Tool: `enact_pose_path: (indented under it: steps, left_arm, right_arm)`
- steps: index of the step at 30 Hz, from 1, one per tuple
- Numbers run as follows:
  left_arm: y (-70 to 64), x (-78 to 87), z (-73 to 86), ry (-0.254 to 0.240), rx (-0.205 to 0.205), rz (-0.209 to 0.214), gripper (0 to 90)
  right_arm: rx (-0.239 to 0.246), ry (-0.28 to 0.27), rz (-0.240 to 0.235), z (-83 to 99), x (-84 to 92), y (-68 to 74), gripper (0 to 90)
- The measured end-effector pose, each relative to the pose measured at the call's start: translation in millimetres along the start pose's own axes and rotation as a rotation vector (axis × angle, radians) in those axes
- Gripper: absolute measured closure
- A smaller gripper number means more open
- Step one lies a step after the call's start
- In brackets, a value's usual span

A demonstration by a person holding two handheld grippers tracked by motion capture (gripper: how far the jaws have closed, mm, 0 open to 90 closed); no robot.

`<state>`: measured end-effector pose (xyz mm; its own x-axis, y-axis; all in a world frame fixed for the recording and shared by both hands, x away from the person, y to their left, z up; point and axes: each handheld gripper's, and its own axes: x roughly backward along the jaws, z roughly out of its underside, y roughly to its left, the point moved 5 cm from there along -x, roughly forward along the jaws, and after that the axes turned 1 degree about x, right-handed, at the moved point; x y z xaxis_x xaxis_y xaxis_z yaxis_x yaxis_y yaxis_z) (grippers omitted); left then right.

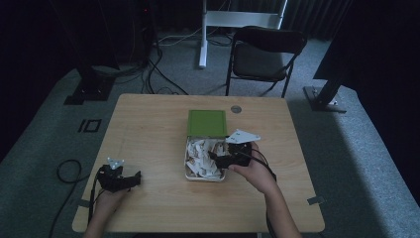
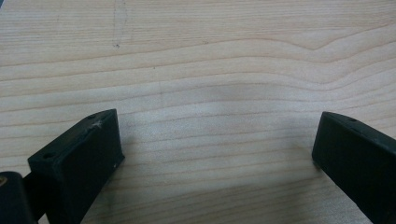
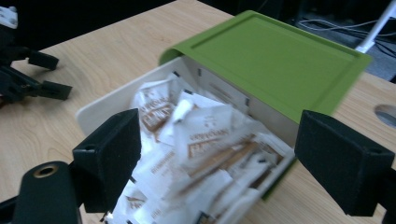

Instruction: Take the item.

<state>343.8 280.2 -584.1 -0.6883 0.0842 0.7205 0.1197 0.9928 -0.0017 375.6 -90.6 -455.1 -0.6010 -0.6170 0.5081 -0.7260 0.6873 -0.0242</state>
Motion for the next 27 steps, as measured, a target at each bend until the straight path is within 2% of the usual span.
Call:
enact_pose_path:
  steps: [8,16,19,20,27]
  left_arm:
    - [0.0,0.0,0.0,0.000,0.000,0.000,2.3]
    - [0.1,-0.1,0.0,-0.001,0.000,-0.001,2.3]
    - [0.1,-0.1,0.0,-0.001,-0.001,-0.001,2.4]
    - [0.1,-0.1,0.0,-0.001,-0.001,-0.001,2.3]
    - [0.1,-0.1,-0.1,-0.001,-0.002,-0.001,2.4]
  right_arm:
    - [0.021,0.012,-0.043,-3.6,-15.1,13.2,16.4]
    - [0.035,0.021,-0.078,-4.9,-29.9,24.9,21.9]
    - [0.040,0.023,-0.084,-5.6,-34.6,27.9,24.3]
    - [0.052,0.031,-0.096,-6.1,-41.8,33.0,29.1]
    - [0.071,0.058,-0.112,-3.8,-55.5,39.5,36.4]
